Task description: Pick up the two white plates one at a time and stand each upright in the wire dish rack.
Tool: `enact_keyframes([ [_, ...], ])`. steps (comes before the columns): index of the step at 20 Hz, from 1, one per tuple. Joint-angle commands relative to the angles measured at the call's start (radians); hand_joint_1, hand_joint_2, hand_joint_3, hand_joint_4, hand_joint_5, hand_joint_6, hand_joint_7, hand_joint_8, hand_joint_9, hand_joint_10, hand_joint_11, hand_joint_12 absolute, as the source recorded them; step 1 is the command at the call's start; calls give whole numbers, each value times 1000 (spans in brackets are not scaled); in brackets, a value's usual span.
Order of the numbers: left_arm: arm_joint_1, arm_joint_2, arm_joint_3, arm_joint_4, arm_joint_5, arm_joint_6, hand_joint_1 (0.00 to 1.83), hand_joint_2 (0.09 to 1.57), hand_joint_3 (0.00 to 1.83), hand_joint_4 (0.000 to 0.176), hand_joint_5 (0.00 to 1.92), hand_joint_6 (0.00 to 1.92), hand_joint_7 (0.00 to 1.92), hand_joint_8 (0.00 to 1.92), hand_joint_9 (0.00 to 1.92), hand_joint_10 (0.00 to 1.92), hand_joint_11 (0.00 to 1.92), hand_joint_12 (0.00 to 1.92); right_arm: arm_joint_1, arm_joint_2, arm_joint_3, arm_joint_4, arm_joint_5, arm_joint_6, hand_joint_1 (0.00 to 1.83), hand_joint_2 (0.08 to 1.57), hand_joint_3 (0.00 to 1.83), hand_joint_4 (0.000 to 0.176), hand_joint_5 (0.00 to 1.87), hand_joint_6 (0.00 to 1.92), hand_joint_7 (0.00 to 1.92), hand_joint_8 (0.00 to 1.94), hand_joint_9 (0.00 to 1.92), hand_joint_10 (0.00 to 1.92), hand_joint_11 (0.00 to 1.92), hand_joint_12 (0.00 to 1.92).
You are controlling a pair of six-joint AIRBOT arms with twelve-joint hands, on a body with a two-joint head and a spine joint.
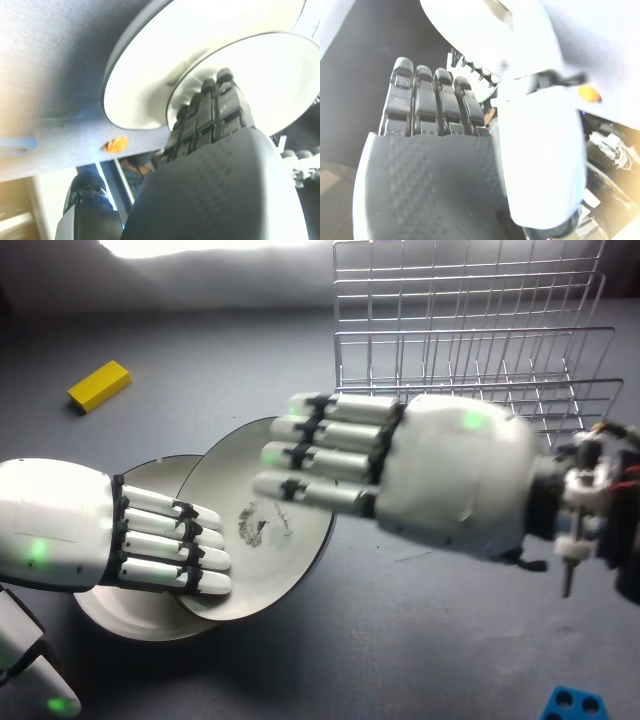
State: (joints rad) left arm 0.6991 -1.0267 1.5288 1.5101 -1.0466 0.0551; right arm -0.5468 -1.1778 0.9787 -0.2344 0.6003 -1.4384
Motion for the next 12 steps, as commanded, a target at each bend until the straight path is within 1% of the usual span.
enact_keyframes([
  [1, 8, -12, 2, 10, -15, 4, 0, 964, 5, 0, 0, 0, 0, 0, 0, 0, 0, 0, 20, -8, 6, -1, 113, -11, 1412, 1114, 3, 0, 0, 0, 0, 0, 0, 0, 0, 105],
  [4, 9, -12, 3, 9, -15, 4, 0, 972, 8, 0, 0, 0, 0, 0, 0, 0, 0, 0, 30, -58, 42, 15, 93, -18, 1490, 1145, 7, 0, 0, 0, 0, 0, 0, 0, 0, 59],
  [5, 9, -12, 3, 9, -15, 4, 0, 960, 2, 0, 0, 0, 0, 0, 0, 0, 0, 0, 30, -76, 57, 25, 93, -19, 1464, 1146, 4, 0, 0, 0, 0, 0, 0, 0, 0, 92],
  [6, 9, -12, 3, 9, -15, 4, 0, 964, 4, 0, 0, 0, 0, 0, 0, 0, 0, 0, 31, -96, 73, 37, 93, -19, 1469, 1155, 4, 0, 0, 0, 0, 0, 0, 0, 0, 37],
  [8, 9, -12, 4, 9, -15, 4, 0, 955, 0, 0, 0, 0, 0, 0, 0, 0, 0, 0, 37, -121, 94, 42, 93, -19, 1456, 1153, 3, 0, 0, 0, 0, 0, 0, 0, 2, 24],
  [9, 10, -12, 5, 9, -15, 4, 0, 953, 0, 0, 0, 0, 0, 0, 0, 0, 0, 0, 44, -137, 105, 57, 93, -19, 1488, 1158, 4, 0, 0, 0, 0, 0, 0, 0, 0, 4],
  [12, 10, -13, 7, 9, -15, 4, 0, 971, 7, 0, 0, 0, 0, 0, 0, 0, 0, 0, 64, -162, 123, 101, 81, -19, 1490, 1175, 10, 0, 0, 0, 0, 0, 0, 0, 0, 0],
])
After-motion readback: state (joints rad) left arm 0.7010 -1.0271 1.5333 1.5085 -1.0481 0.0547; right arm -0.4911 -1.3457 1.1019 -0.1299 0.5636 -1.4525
